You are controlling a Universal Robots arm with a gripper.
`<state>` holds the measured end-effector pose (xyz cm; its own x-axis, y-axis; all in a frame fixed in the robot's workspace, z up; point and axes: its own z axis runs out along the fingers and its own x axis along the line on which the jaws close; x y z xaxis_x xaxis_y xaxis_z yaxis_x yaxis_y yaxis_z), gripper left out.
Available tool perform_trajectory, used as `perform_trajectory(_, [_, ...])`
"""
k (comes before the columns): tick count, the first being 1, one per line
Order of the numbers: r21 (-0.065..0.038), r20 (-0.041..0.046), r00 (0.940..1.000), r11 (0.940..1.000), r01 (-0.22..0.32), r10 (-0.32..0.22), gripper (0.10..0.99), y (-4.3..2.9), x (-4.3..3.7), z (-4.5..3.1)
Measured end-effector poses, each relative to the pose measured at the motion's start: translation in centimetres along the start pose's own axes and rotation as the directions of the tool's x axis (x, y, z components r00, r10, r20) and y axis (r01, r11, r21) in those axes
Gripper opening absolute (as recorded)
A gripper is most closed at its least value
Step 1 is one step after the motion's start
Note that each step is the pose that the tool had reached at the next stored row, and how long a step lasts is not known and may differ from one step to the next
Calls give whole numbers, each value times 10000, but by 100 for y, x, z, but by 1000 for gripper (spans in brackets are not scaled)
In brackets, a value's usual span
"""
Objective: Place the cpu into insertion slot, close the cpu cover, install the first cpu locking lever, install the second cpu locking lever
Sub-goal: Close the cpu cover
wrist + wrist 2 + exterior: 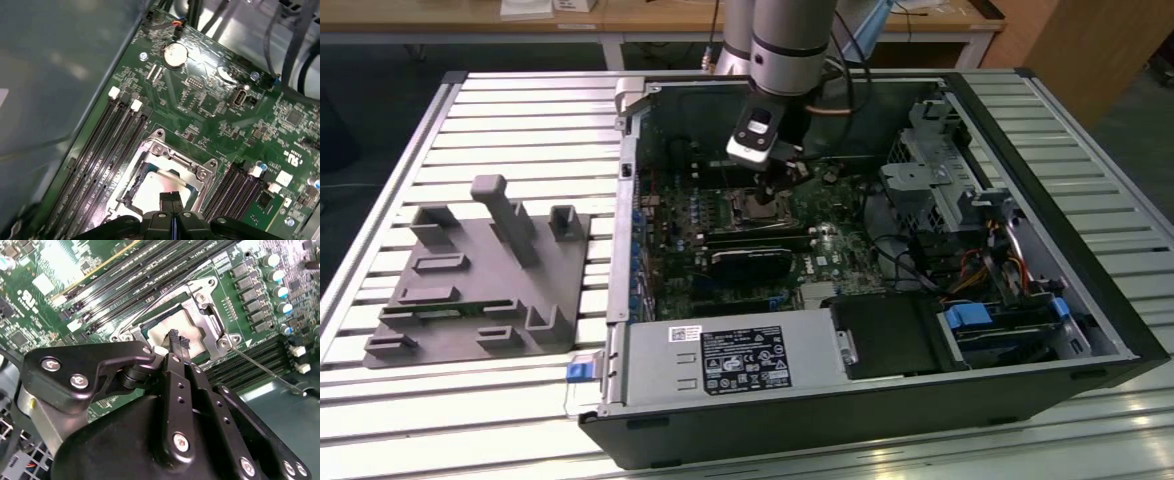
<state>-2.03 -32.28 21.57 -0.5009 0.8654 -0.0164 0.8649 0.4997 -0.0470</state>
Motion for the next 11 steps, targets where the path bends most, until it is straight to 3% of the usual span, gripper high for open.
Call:
perform_trajectory(6, [-40,58,9962,9962,869,-869,106,0,0,6])
perform_trajectory(11, [-49,101,9843,9843,1764,-1763,106,0,0,7])
